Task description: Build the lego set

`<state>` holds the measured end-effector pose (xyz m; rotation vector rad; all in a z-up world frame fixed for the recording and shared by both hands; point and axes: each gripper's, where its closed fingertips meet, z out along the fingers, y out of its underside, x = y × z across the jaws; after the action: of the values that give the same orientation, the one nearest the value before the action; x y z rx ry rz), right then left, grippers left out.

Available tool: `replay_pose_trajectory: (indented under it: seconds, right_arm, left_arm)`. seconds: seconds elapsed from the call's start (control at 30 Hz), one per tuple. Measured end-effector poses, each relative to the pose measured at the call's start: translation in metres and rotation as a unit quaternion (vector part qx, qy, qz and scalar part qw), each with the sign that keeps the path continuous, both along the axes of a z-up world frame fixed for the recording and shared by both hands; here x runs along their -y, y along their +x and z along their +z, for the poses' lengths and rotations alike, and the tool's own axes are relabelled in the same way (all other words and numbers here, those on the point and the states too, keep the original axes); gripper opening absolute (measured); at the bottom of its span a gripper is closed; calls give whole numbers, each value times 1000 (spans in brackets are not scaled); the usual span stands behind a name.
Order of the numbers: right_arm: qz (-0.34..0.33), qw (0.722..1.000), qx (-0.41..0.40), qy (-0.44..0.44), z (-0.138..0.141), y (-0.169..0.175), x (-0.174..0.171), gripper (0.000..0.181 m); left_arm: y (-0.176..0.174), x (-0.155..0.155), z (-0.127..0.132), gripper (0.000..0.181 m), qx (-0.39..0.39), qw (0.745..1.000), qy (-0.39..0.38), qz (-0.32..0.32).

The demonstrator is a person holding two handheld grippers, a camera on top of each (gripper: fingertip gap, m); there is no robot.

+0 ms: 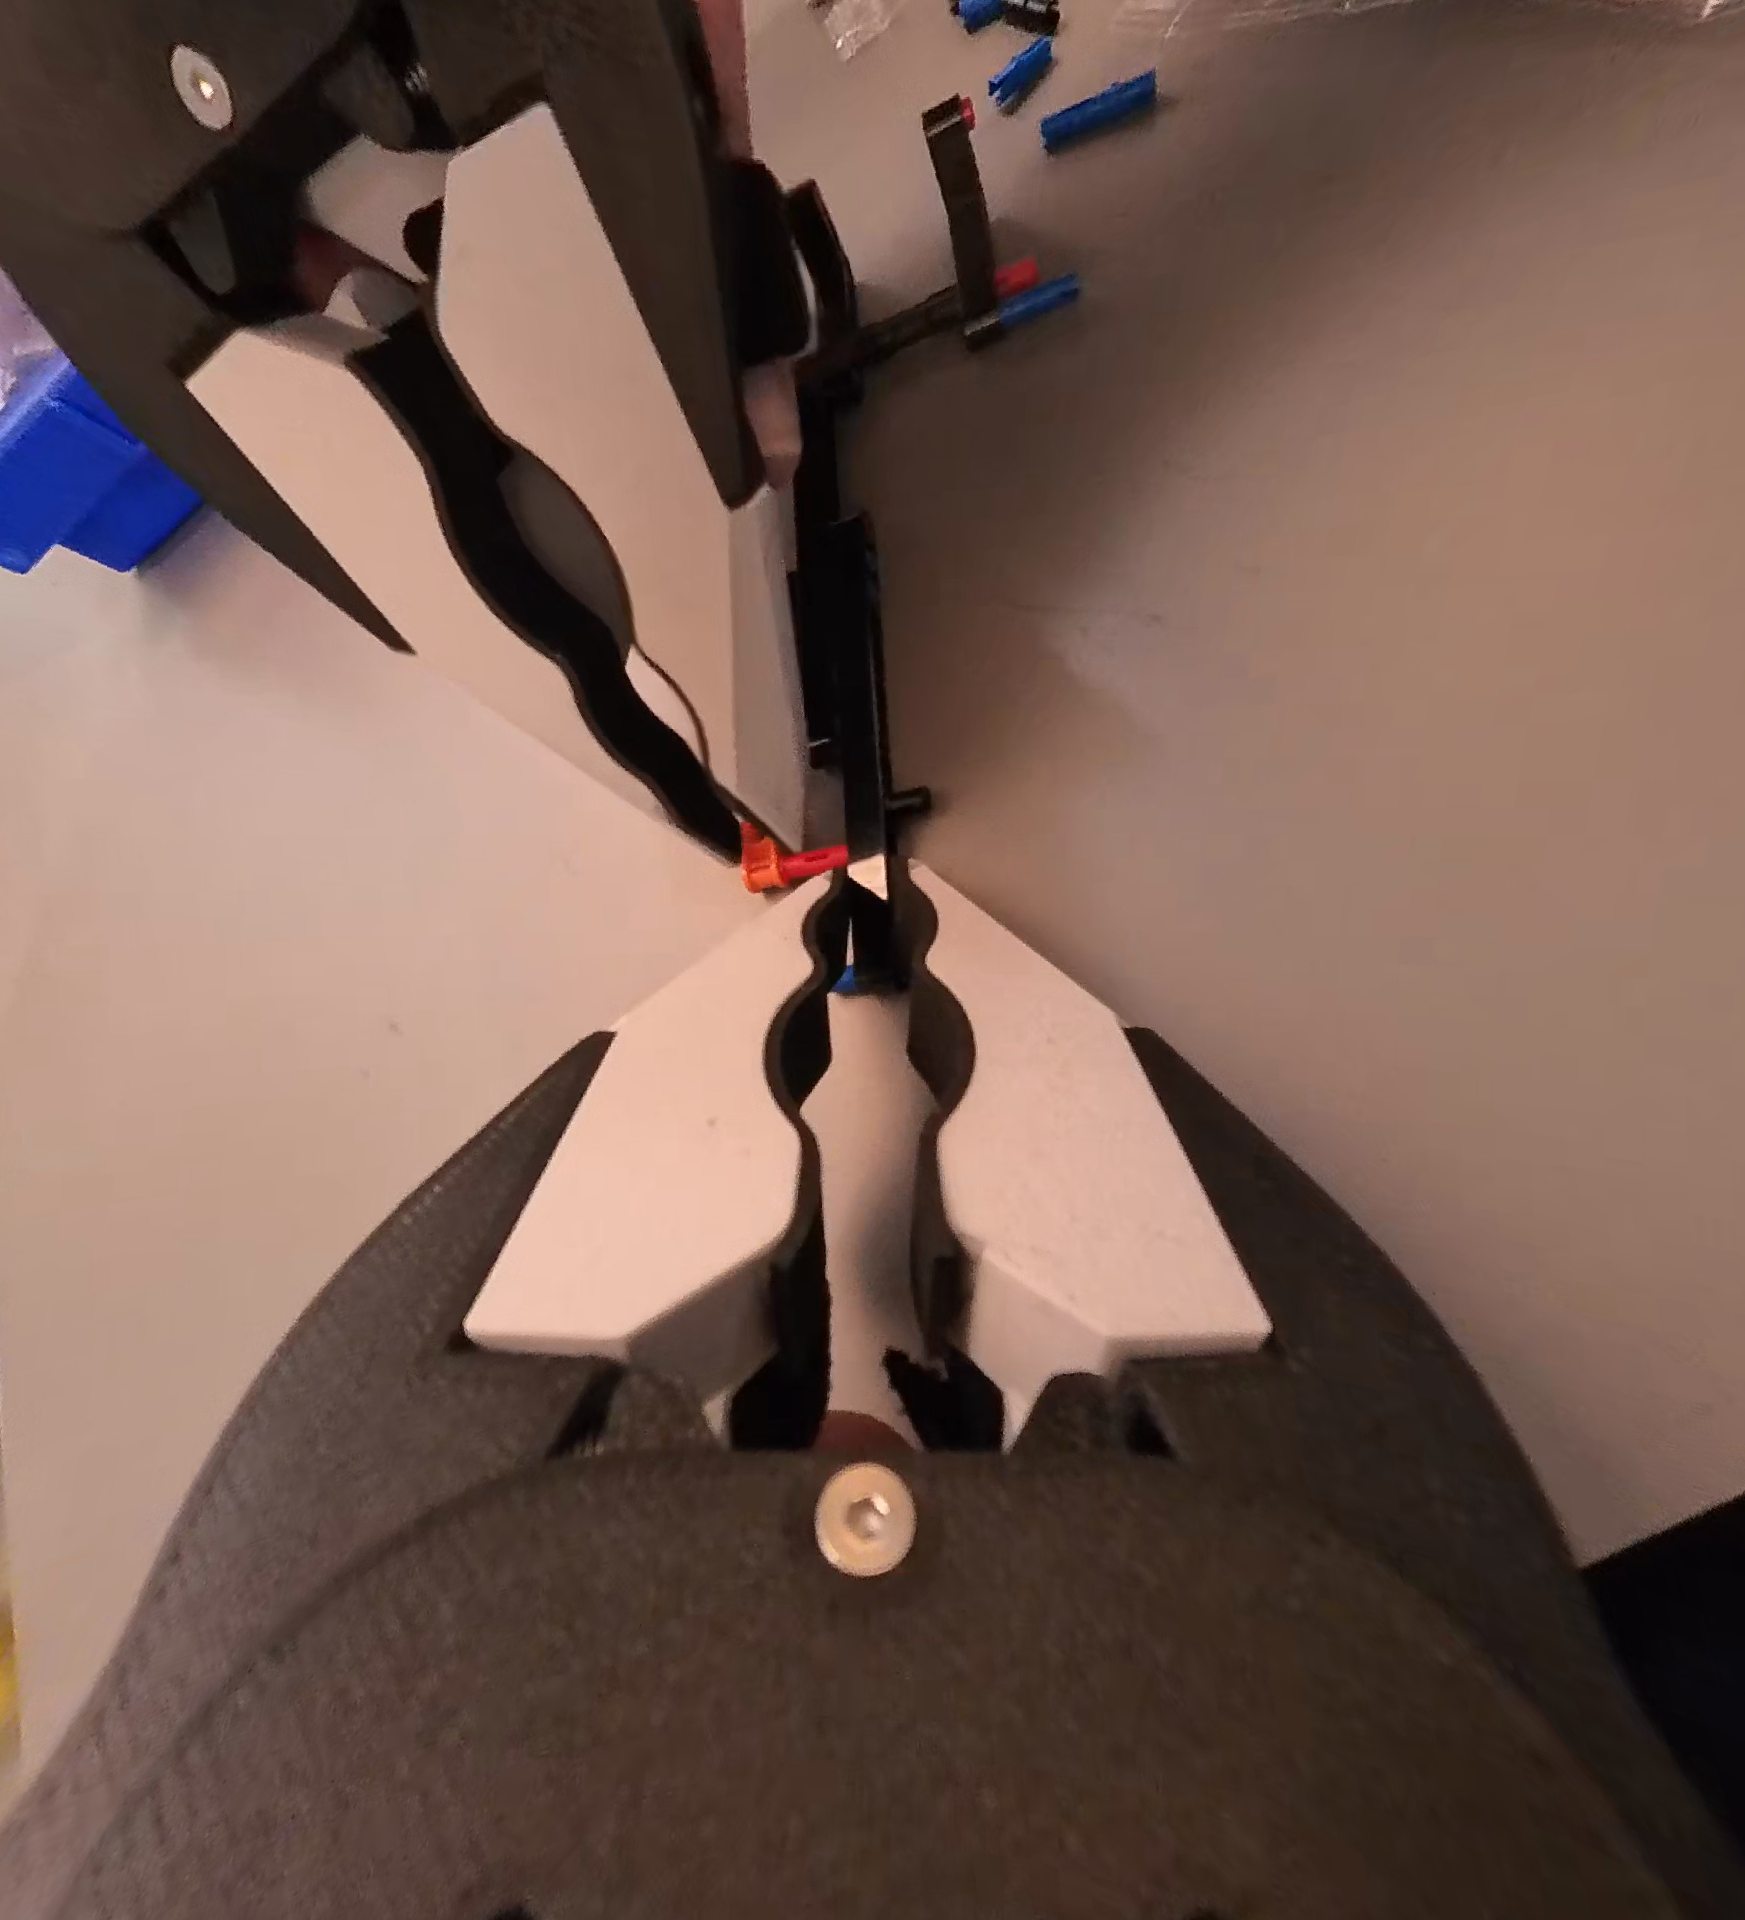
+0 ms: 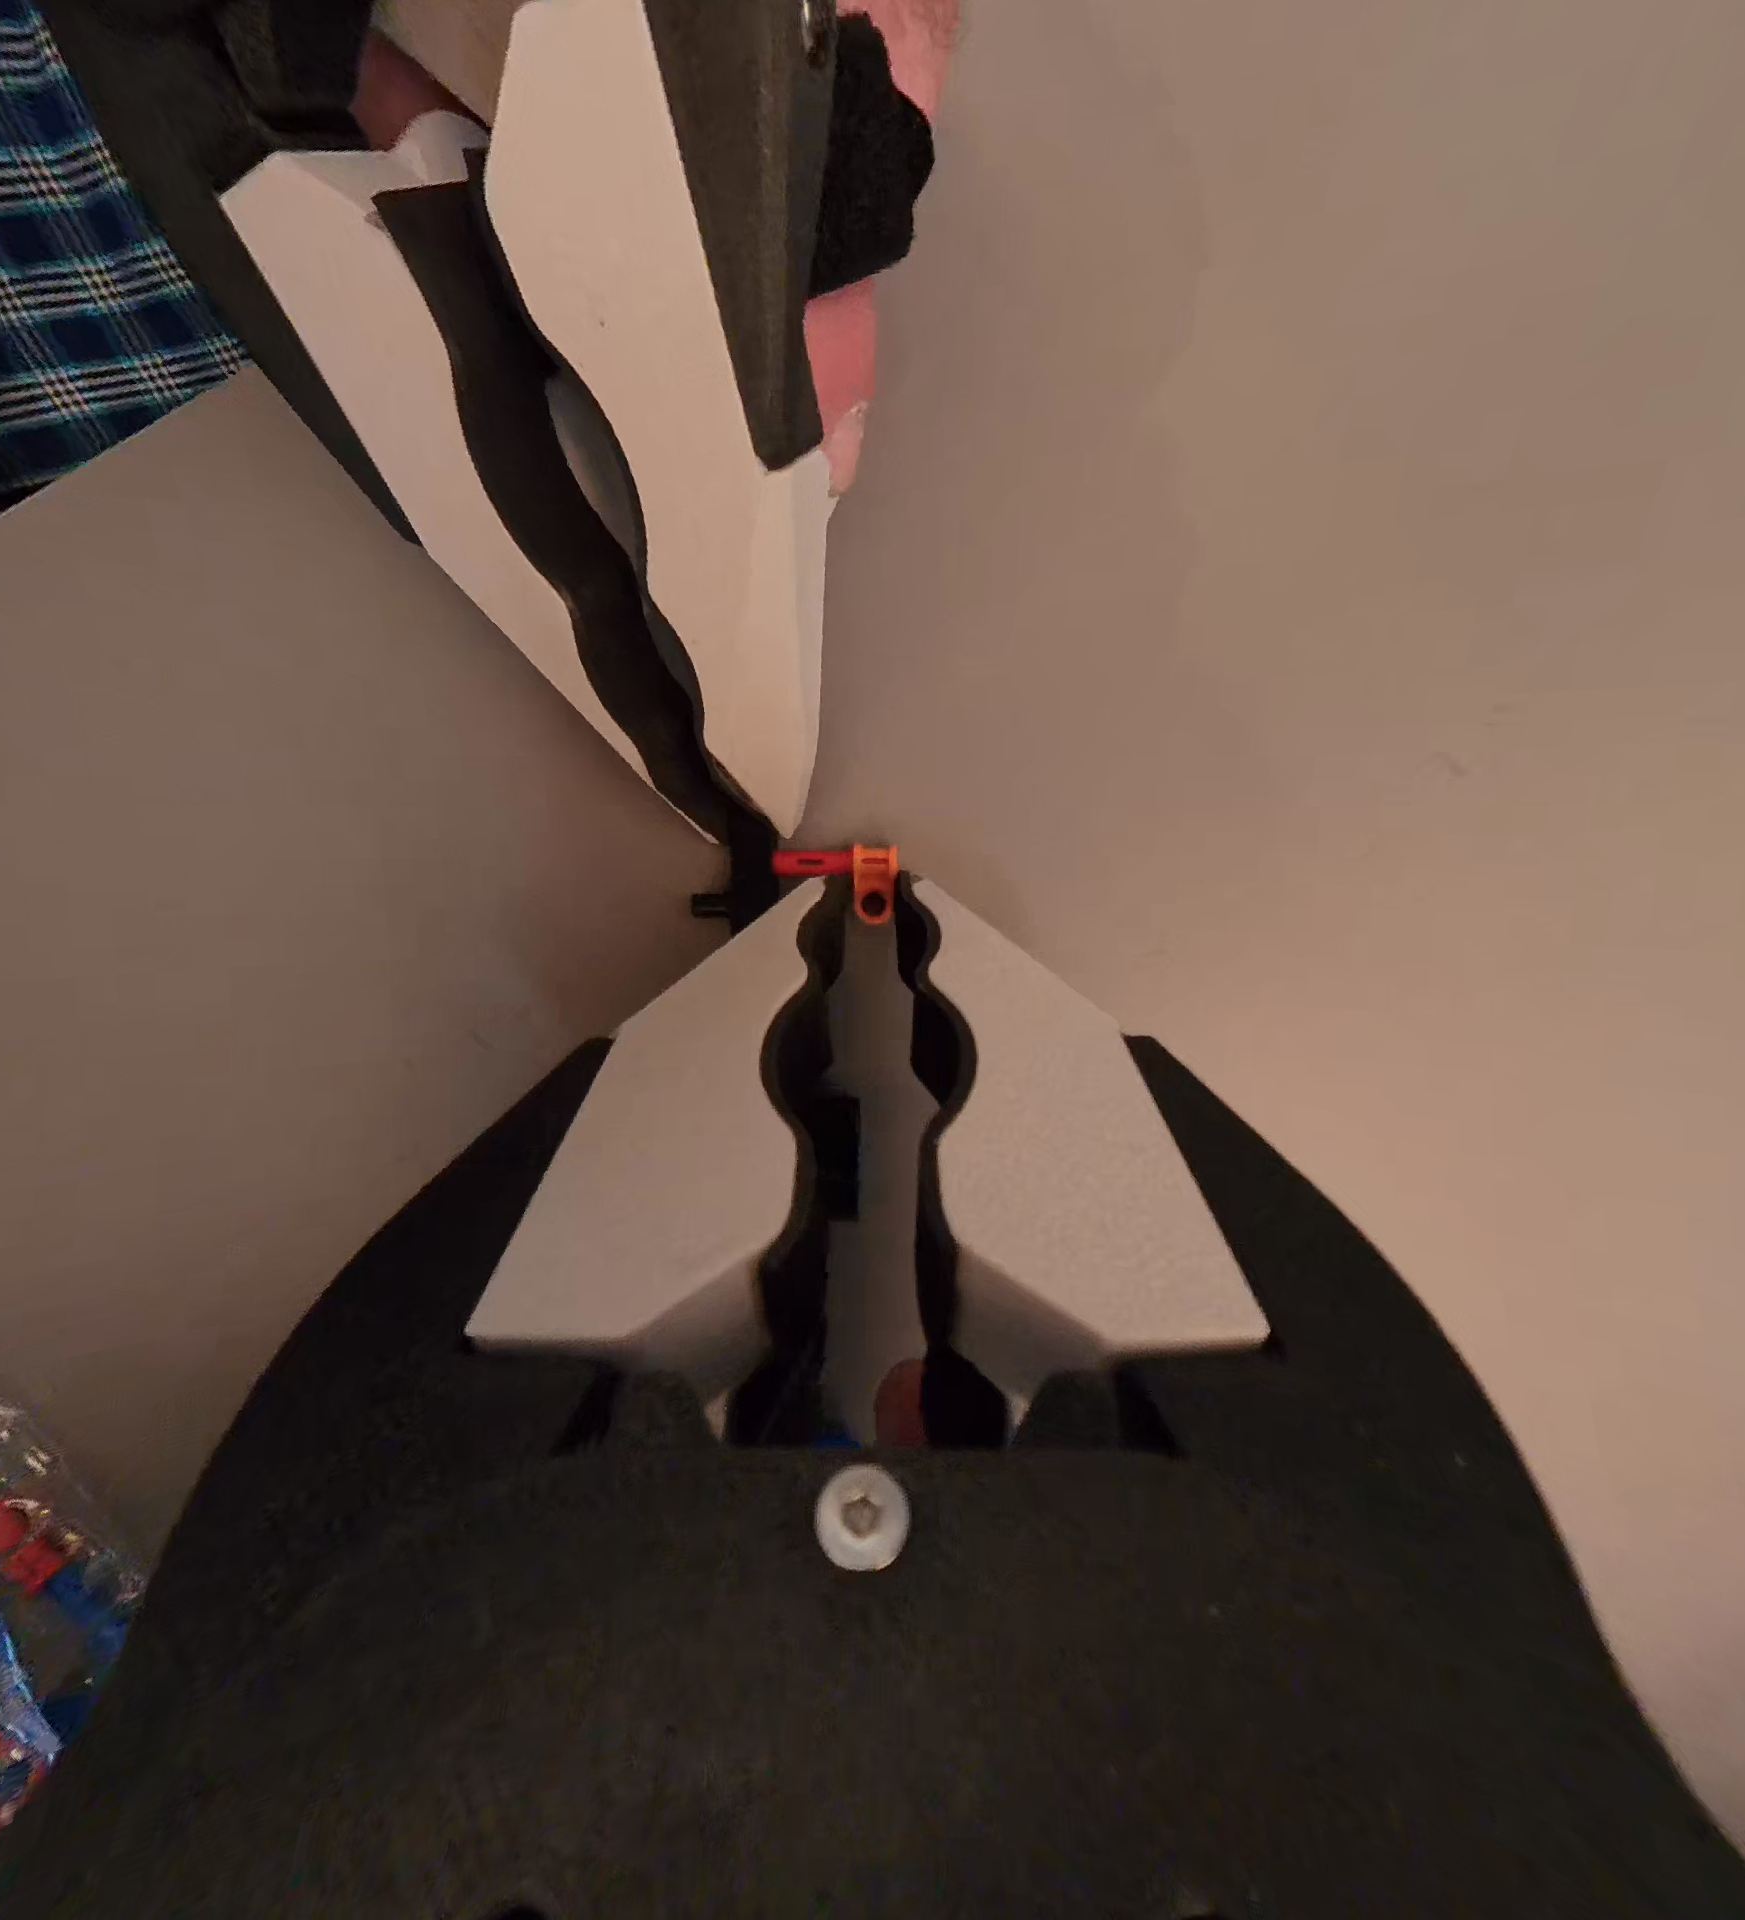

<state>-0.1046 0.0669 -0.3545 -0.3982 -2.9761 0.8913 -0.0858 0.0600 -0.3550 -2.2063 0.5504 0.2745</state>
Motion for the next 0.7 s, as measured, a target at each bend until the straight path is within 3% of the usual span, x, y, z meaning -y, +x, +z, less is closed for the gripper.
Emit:
replay_pose_trajectory:
  seconds: [0.2,0.47,0.7]
  right_arm:
    - [-25,1000,8,2,0,-3,-5,17]
    - [-83,997,0,2,29,7,-34,18]
    - [-87,995,19,38,7,30,-37,15]
  left_arm:
    - [0,0,0,6,3,1000,-1,1]
    - [-1,0,0,6,2,1000,0,5]
    - [1,0,0,6,14,999,-5,30]
